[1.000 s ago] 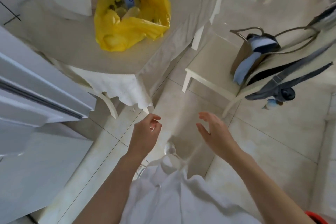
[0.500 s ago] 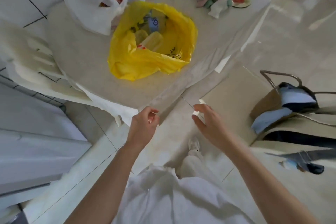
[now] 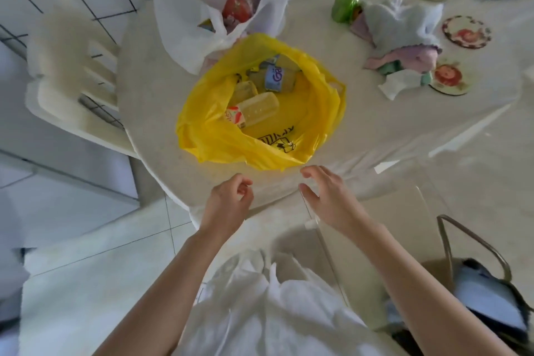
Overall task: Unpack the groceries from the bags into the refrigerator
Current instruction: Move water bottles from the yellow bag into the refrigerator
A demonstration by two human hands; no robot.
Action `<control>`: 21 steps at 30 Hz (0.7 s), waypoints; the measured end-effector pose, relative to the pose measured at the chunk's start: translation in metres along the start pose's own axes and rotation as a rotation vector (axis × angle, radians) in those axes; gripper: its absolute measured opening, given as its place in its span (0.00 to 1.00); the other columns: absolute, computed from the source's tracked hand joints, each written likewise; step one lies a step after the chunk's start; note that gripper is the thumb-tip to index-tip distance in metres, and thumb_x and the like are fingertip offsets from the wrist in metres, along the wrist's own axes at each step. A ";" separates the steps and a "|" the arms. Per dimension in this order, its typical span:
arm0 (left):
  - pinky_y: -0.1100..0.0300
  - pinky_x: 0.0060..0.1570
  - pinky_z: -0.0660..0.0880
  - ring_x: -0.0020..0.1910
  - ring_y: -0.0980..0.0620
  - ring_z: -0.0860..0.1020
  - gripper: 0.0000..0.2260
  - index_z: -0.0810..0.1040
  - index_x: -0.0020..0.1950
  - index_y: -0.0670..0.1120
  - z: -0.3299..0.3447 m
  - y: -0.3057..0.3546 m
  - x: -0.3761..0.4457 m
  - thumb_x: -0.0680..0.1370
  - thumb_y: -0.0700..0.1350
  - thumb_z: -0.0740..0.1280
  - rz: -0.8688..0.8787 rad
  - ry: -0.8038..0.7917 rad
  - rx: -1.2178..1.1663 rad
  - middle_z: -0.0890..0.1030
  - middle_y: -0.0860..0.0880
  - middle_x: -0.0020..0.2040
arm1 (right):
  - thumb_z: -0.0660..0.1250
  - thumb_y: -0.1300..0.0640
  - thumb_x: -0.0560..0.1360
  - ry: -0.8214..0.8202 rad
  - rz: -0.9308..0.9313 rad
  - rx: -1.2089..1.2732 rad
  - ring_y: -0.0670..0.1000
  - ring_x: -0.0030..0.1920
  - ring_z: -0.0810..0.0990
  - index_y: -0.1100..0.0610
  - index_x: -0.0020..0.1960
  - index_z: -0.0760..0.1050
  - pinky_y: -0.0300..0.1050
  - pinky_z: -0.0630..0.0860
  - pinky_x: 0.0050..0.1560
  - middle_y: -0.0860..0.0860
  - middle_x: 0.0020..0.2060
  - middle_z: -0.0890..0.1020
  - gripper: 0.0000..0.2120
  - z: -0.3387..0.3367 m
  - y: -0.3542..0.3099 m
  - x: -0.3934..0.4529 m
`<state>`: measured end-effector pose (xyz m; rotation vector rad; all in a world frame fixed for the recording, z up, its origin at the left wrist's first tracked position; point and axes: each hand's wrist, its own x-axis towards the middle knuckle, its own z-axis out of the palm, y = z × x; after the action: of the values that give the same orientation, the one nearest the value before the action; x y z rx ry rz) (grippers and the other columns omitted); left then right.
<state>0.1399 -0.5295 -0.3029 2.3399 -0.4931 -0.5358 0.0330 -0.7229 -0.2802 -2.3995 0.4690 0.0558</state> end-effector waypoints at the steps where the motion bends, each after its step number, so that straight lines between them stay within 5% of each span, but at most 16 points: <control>1: 0.59 0.50 0.74 0.49 0.53 0.78 0.07 0.79 0.55 0.48 0.001 0.004 0.005 0.79 0.45 0.64 0.006 0.014 0.011 0.82 0.51 0.48 | 0.65 0.57 0.78 -0.010 -0.018 -0.003 0.57 0.56 0.78 0.62 0.62 0.73 0.52 0.75 0.57 0.57 0.56 0.79 0.15 -0.004 0.003 0.009; 11: 0.57 0.47 0.72 0.54 0.46 0.77 0.09 0.79 0.58 0.42 -0.022 0.029 0.077 0.79 0.42 0.65 0.182 0.239 0.232 0.81 0.44 0.52 | 0.66 0.56 0.77 -0.076 -0.141 -0.075 0.60 0.57 0.77 0.62 0.63 0.72 0.53 0.74 0.55 0.58 0.58 0.78 0.16 -0.014 0.000 0.102; 16: 0.52 0.59 0.71 0.61 0.47 0.75 0.15 0.76 0.65 0.46 -0.034 0.016 0.120 0.81 0.49 0.62 0.200 0.042 0.381 0.81 0.47 0.59 | 0.62 0.51 0.79 -0.138 -0.168 -0.165 0.56 0.61 0.74 0.57 0.68 0.68 0.50 0.72 0.60 0.53 0.63 0.74 0.19 -0.017 -0.017 0.151; 21: 0.48 0.54 0.66 0.53 0.47 0.77 0.14 0.79 0.57 0.50 -0.043 -0.014 0.139 0.81 0.52 0.57 0.079 0.065 0.556 0.83 0.51 0.48 | 0.62 0.51 0.79 -0.155 -0.222 -0.236 0.55 0.62 0.73 0.55 0.68 0.68 0.48 0.73 0.61 0.52 0.64 0.73 0.19 -0.015 -0.026 0.200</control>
<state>0.2818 -0.5638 -0.3163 2.8343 -0.7788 -0.3076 0.2275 -0.7776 -0.2852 -2.6380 0.1278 0.2065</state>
